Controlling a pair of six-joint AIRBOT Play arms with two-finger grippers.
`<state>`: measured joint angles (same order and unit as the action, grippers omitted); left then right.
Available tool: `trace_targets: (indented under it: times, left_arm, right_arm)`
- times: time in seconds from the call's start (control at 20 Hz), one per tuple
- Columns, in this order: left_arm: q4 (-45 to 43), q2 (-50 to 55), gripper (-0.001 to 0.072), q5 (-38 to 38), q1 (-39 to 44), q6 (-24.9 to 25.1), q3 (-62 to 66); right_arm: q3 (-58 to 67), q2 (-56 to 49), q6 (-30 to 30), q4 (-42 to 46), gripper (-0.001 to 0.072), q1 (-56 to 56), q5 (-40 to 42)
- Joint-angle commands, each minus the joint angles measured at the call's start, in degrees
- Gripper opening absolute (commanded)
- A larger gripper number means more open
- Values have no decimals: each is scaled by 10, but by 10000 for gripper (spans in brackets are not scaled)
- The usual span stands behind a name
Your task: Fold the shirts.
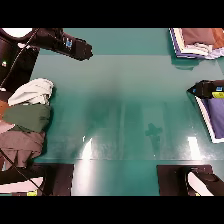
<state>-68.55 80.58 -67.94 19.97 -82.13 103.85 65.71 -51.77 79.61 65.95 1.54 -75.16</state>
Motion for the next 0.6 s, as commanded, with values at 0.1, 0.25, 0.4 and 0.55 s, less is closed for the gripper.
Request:
trace_targets:
  times: [0.1, 0.25, 0.4, 0.55]
  left_arm:
    - [0, 0, 30, 0, 0, 0, 0]
    - [0, 0, 30, 0, 0, 0, 0]
    - [0, 0, 30, 0, 0, 0, 0]
    - [0, 0, 30, 0, 0, 0, 0]
  right_arm:
    - [0, 0, 0, -1, 13, 1, -3]
    - [0, 0, 0, -1, 13, 1, -5]
    - [0, 0, 1, -4, 13, 1, -10]
    - [0, 0, 1, -4, 12, 1, -20]
